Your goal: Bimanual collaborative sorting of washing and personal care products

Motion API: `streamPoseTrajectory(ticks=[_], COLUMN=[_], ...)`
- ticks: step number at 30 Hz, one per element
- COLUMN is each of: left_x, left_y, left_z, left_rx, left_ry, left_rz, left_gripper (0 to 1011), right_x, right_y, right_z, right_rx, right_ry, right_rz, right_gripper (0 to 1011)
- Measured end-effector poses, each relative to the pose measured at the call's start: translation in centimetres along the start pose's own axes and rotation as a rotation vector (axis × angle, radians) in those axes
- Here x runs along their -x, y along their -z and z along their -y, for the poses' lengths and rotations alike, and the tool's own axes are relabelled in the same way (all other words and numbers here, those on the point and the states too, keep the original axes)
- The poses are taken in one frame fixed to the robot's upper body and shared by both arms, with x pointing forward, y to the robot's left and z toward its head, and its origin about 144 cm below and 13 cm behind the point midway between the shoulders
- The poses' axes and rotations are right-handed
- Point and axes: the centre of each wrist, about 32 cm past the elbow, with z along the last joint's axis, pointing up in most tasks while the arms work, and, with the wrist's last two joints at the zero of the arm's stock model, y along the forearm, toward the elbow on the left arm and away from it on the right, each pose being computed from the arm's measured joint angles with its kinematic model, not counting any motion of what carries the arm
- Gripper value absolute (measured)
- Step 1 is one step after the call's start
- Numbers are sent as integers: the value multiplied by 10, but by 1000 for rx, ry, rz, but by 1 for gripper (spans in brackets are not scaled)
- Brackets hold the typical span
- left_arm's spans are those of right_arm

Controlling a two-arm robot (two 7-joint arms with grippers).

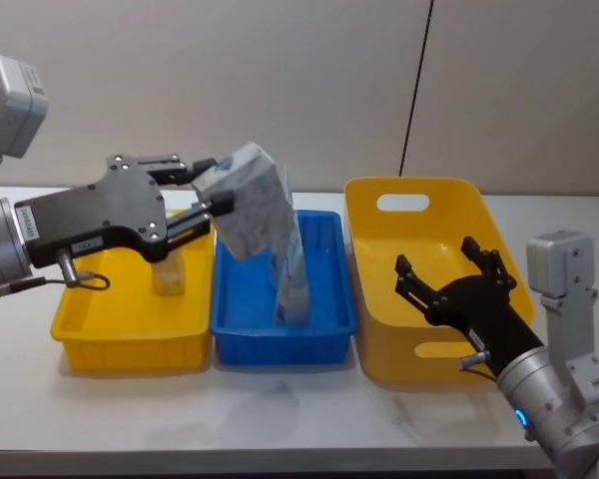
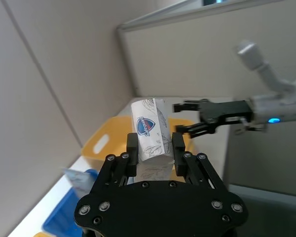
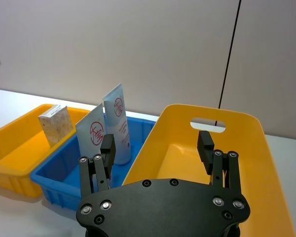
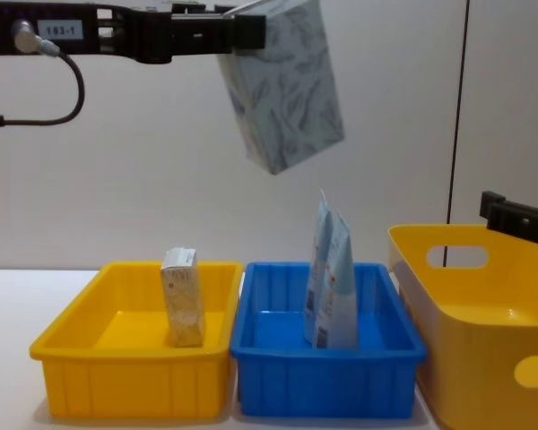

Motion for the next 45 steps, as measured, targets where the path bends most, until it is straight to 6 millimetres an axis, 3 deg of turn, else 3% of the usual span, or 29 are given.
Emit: streamPoseTrajectory(ticks=[21,45], left_x=[6,7], left_y=[-2,21], left_z=[17,32], left_rx=[-27,-50], left_ry=[340,450], left_rz=[-99,-166], left_gripper=[378,378], right_x=[0,0], right_y=[0,0], right_z=[0,0], right_rx=[0,0], right_ry=[0,0], right_rz=[0,0], right_gripper=[1000,1000])
